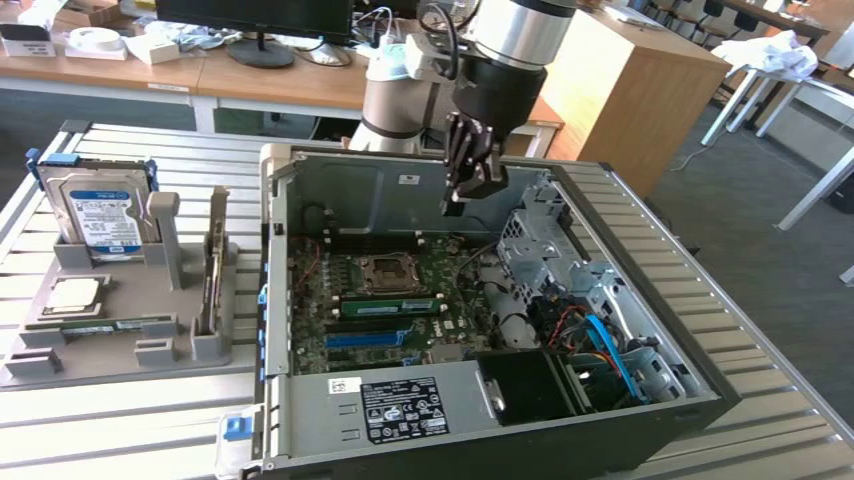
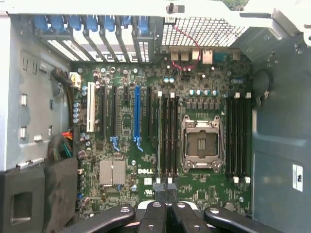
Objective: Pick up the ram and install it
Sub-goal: 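Press down the ram until it locks into place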
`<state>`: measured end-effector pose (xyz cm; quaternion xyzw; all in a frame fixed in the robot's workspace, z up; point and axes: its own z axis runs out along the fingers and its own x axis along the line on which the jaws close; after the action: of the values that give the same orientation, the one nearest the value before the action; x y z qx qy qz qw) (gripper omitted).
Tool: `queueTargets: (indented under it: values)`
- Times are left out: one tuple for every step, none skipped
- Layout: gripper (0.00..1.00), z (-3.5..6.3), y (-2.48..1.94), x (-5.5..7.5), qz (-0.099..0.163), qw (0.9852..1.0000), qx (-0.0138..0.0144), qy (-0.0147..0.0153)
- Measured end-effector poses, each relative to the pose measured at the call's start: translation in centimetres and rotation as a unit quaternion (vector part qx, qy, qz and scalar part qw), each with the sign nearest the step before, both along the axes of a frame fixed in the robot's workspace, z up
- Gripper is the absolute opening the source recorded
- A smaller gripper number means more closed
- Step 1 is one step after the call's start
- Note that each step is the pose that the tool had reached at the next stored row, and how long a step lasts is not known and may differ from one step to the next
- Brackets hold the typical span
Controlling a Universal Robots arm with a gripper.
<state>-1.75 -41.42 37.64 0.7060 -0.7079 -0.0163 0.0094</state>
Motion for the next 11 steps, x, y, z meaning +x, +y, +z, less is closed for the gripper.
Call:
queueTargets:
  values:
    - [0.10,0.00,0.00,0.2,0.000,1.0000,0.0001,0.0000]
    - [0.10,0.00,0.00,0.4,0.000,1.0000,0.0002,0.0000]
    - [0.10,0.00,0.00,0.7,0.000,1.0000,0.0003,0.0000]
    - [0.10,-0.01,0.00,0.9,0.000,1.0000,0.0005,0.0000]
    - [0.10,-0.01,0.00,1.1,0.000,1.0000,0.0006,0.0000]
    - [0.10,-0.01,0.01,1.3,0.000,1.0000,0.0008,0.0000]
    - [0.10,-0.01,0.01,1.6,0.000,1.0000,0.0009,0.0000]
    - [0.10,-0.01,0.01,1.8,0.000,1.0000,0.0010,0.0000]
    - [0.10,0.00,0.01,1.9,0.000,1.0000,0.0011,0.0000]
    - [0.10,0.00,0.01,2.1,0.000,1.0000,0.0013,0.0000]
    - [0.10,-0.01,0.01,2.2,0.000,1.0000,0.0014,0.0000]
